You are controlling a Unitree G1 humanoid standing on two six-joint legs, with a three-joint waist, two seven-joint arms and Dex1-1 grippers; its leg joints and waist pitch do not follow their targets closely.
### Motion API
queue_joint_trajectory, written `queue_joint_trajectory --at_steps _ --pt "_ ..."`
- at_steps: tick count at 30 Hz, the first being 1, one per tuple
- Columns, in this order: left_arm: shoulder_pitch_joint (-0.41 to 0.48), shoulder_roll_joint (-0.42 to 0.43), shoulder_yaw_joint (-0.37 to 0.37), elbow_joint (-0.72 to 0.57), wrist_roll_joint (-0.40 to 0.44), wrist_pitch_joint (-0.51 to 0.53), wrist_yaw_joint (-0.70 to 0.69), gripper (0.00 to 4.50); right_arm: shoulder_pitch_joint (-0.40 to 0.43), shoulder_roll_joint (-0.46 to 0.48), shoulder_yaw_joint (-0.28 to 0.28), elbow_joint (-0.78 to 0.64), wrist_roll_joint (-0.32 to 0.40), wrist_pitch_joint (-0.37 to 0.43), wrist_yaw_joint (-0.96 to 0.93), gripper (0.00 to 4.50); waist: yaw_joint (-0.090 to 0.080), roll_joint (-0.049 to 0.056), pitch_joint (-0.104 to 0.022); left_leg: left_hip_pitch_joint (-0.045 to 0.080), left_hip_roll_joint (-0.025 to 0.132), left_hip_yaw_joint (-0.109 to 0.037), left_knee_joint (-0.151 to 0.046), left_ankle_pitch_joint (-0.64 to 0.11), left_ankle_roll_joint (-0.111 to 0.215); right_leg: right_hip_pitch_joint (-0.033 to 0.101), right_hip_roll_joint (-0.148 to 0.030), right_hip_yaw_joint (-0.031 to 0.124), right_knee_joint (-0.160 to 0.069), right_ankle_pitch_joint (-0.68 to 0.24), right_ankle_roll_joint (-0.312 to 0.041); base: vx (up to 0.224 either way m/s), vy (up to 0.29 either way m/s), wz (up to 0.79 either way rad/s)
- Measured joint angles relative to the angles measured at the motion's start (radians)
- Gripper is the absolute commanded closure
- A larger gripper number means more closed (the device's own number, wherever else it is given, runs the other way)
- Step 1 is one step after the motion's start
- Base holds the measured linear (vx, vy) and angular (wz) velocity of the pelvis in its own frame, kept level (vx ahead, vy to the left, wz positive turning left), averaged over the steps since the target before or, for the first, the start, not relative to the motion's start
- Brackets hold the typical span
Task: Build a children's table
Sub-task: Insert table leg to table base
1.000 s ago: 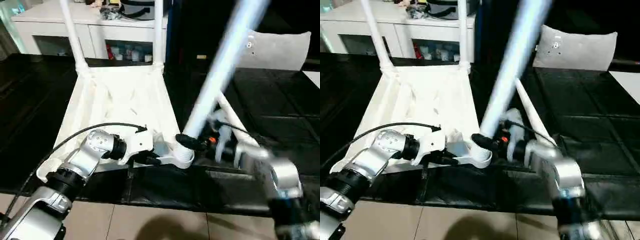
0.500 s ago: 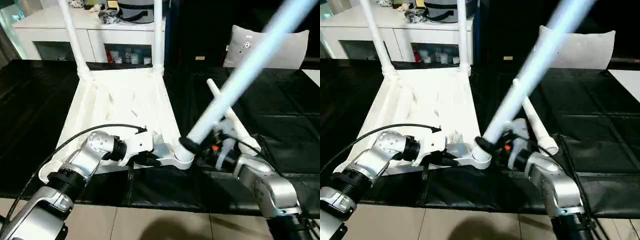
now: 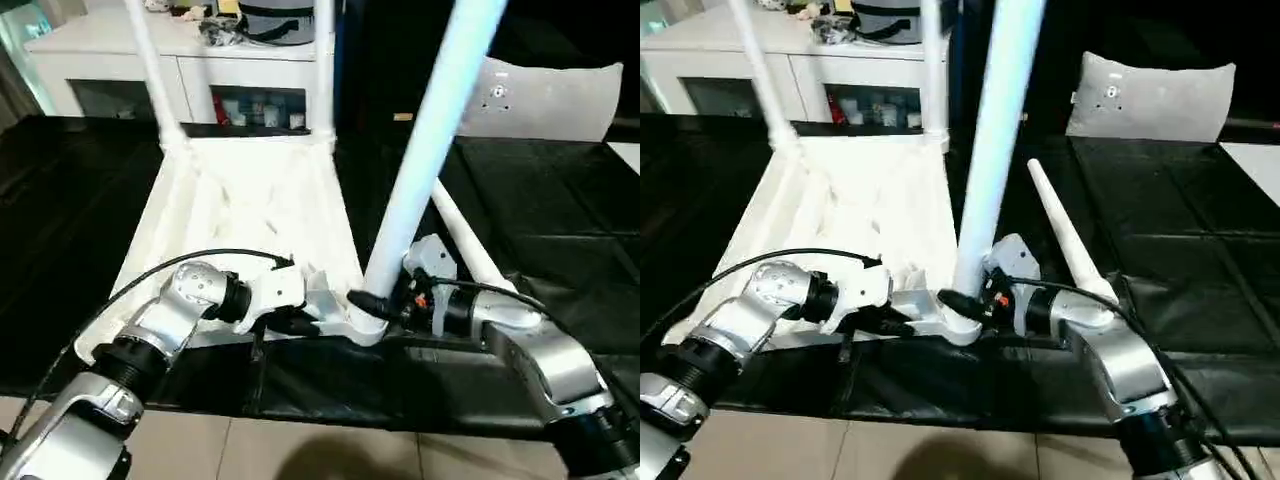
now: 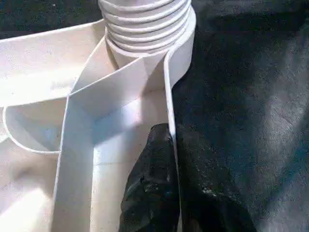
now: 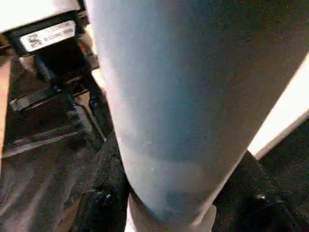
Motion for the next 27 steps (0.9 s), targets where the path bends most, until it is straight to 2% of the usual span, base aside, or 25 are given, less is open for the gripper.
queue_joint_trajectory --at_steps 4,6,12,18,19,21,24,27 --pt "-0.01 0.015 0.0 -0.012 0.0 -0.001 -0.035 4.5 -0.021 -0.014 0.013 0.004 0.001 0.0 0.044 2.6 -0.003 -0.011 0.01 0.001 0.0 0.0 -0.005 0.0 0.0 -0.002 0.0 0.001 -0.001 -0.001 0.001 0.0 0.0 0.0" --pt "-0.025 0.022 -0.002 -0.012 -0.001 -0.001 -0.054 4.5 -0.037 -0.021 0.021 0.006 0.001 0.0 0.064 2.6 -0.003 -0.018 0.019 0.001 0.0 0.0 -0.008 0.0 0.0 -0.002 0.001 0.001 -0.001 -0.002 0.001 0.0 0.0 0.0" --pt "-0.033 0.047 0.0 -0.043 0.0 0.025 -0.058 4.5 -0.039 -0.023 0.028 -0.019 0.001 0.0 0.07 2.6 -0.006 -0.027 0.034 0.003 -0.001 0.0 -0.018 0.0 -0.001 -0.003 0.001 0.003 -0.002 -0.006 0.0 0.0 0.0 0.0" --pt "-0.011 0.065 0.013 -0.112 0.003 0.097 -0.044 4.5 -0.032 -0.008 0.028 -0.033 0.001 0.0 0.048 2.6 -0.01 -0.025 0.042 0.005 0.0 0.0 -0.02 0.0 -0.001 -0.004 0.001 0.004 -0.002 -0.007 0.0 0.0 0.0 0.0" --pt "0.005 0.07 0.023 -0.14 0.002 0.125 -0.036 4.5 -0.032 -0.002 0.029 -0.033 0.001 0.0 0.042 2.6 -0.011 -0.025 0.044 0.005 -0.001 0.0 -0.02 0.0 -0.001 -0.004 0.001 0.004 -0.002 -0.007 0.0 0.0 0.0 0.0" --pt "0.068 0.084 0.064 -0.261 -0.003 0.266 0.009 4.5 -0.027 0.03 0.027 -0.034 0.0 0.0 0.004 2.6 -0.023 -0.024 0.048 0.008 -0.001 0.0 -0.02 0.0 -0.001 -0.003 0.001 0.004 -0.002 -0.008 0.0 0.0 0.0 0.0" --pt "0.099 0.085 0.086 -0.347 -0.005 0.375 0.047 4.5 -0.029 0.053 0.021 -0.034 -0.004 0.001 -0.036 2.6 -0.039 -0.023 0.058 0.014 -0.002 -0.001 -0.021 0.0 -0.001 -0.003 0.001 0.003 -0.005 -0.014 0.001 0.0 0.0 0.0" --pt "0.183 0.029 0.141 -0.534 0.006 0.597 0.187 4.5 -0.041 0.126 -0.028 -0.01 -0.017 0.021 -0.147 2.6 -0.072 -0.022 0.069 0.007 -0.002 -0.004 -0.02 0.0 0.0 -0.004 0.001 -0.003 -0.018 -0.02 0.001 0.0 0.0 0.0"
